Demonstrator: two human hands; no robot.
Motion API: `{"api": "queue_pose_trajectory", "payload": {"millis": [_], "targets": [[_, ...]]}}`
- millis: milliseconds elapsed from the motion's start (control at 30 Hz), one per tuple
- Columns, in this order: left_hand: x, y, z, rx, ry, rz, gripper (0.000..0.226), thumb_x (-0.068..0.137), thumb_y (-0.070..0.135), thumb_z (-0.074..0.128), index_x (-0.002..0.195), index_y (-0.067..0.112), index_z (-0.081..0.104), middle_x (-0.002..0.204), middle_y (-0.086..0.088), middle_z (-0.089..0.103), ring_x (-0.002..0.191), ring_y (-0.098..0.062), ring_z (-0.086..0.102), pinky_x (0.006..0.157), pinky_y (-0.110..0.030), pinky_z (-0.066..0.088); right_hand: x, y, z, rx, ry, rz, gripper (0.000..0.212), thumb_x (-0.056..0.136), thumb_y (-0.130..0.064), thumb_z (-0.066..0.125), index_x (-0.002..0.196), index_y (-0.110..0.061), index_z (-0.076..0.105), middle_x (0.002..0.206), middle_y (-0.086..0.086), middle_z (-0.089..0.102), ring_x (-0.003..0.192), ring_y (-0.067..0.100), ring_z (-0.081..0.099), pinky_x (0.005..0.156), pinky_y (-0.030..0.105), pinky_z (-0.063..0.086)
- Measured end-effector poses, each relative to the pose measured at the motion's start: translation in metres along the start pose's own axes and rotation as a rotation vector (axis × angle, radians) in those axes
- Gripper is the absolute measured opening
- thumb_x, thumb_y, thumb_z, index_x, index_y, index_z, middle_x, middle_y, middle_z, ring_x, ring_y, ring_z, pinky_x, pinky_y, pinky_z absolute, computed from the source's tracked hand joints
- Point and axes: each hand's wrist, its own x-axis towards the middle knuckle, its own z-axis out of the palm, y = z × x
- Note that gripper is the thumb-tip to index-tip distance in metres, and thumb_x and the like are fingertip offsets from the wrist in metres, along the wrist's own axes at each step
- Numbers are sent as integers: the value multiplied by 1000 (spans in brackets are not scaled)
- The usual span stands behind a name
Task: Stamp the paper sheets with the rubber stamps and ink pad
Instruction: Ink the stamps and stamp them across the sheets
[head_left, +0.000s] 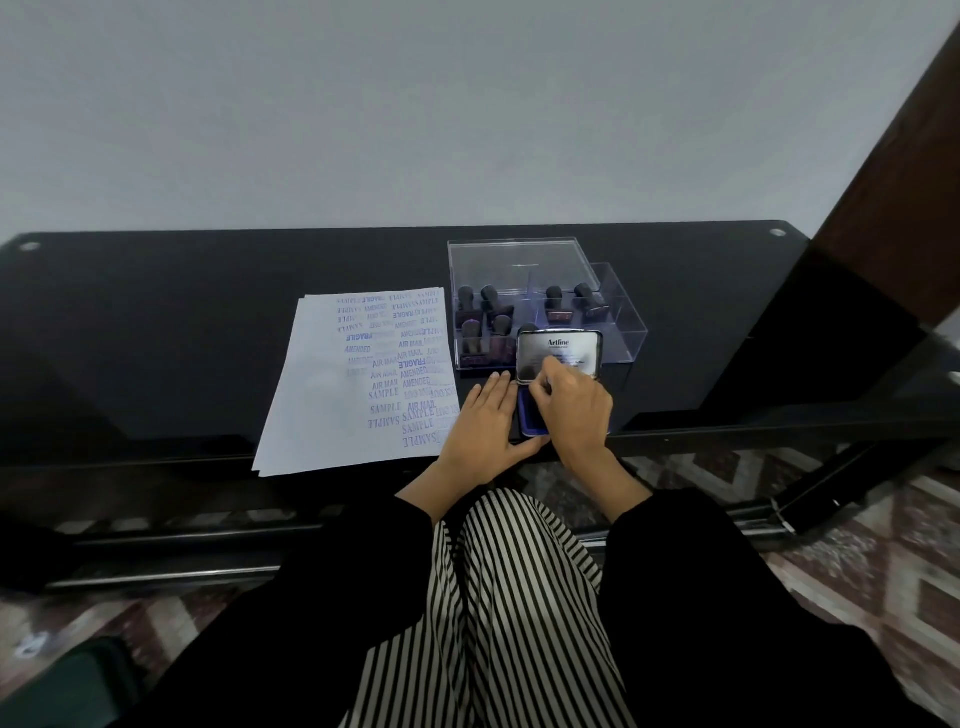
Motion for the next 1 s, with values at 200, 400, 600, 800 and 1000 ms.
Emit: {"api": "queue_pose_trajectory", "payload": {"millis": [200,400,600,800,1000], "targets": [[-1,-2,-1,2,-31,9,90,88,60,41,149,5,5,158,-10,3,146,-18,-3,118,-31,-4,-9,2,-4,-8,2,-17,39,57,-5,84,53,-13,46,42,-2,47,32,12,41,35,15,21],[-1,-1,-3,-19,-47,11,91,88,60,43,149,5,6,158,-10,3,146,-18,-3,117,-32,-4,-4,-1,-5,-28,-8,-6,40,51,-6,86,51,-14,47,40,-3,48,31,12,42,38,13,17],[0,-1,-2,-50,-18,12,89,88,57,45,149,5,8,158,-10,5,146,-17,-1,118,-31,-3,2,-3,-1,-28,-2,30,39,53,-4,84,50,-13,46,37,-2,45,29,15,40,39,14,15],[1,-3,0,-87,9,17,88,88,57,47,149,7,9,158,-8,7,146,-17,0,117,-29,-4,5,-3,2,-27,-5,35,40,52,-6,85,50,-14,47,37,-2,46,29,15,41,39,14,14],[2,-4,1,-84,25,19,88,87,57,48,149,6,12,157,-9,10,146,-17,3,117,-30,-2,5,-3,3,-29,-13,41,39,52,-8,87,51,-14,48,39,-2,48,30,15,45,38,14,18]]}}
